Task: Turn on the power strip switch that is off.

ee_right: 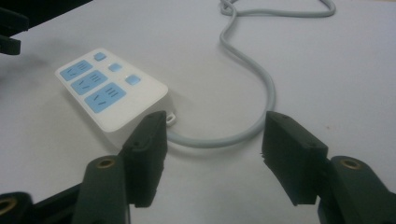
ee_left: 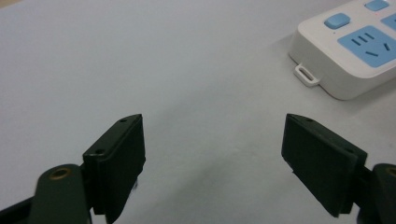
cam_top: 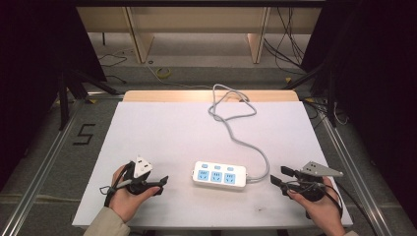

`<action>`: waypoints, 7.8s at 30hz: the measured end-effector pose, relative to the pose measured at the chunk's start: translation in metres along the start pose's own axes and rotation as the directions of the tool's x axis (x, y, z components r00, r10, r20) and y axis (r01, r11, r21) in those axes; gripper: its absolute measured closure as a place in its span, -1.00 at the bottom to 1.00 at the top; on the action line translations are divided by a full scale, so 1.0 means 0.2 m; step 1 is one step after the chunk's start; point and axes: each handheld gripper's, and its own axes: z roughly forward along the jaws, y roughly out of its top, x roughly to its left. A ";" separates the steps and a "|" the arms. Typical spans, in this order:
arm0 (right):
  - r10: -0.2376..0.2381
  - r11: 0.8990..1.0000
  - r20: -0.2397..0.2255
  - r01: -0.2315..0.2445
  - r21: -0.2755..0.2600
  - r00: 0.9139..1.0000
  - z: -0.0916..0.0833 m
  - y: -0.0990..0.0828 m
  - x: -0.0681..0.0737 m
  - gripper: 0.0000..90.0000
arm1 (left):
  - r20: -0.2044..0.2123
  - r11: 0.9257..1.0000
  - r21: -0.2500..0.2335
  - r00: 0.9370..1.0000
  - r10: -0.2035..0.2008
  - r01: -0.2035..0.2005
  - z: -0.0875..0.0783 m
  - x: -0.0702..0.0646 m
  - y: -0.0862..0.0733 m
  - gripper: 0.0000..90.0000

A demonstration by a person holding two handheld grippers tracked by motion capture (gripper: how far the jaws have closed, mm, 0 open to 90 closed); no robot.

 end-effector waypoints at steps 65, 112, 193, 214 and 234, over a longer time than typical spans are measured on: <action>-0.154 0.955 -0.051 0.162 0.248 0.987 0.09 0.26 0.11 1.00 | -0.044 1.000 0.003 0.999 -0.007 0.007 0.00 0.01 0.00 -0.48; -0.192 0.934 -0.098 0.213 0.286 0.976 0.21 0.36 0.23 1.00 | -0.050 1.000 0.000 0.999 -0.001 0.001 -0.01 0.01 0.01 -0.50; -0.247 0.895 -0.172 0.292 0.338 0.954 0.40 0.52 0.39 1.00 | -0.050 1.000 -0.006 0.999 0.009 -0.010 0.00 -0.01 0.01 -0.50; -0.266 0.878 -0.195 0.321 0.355 0.944 0.47 0.56 0.44 1.00 | -0.051 1.000 -0.007 0.999 0.012 -0.013 0.00 -0.01 0.01 -0.50; -0.278 0.854 -0.211 0.342 0.392 0.937 0.55 0.59 0.48 1.00 | -0.050 1.000 -0.006 0.999 0.014 -0.015 0.00 -0.02 0.01 -0.50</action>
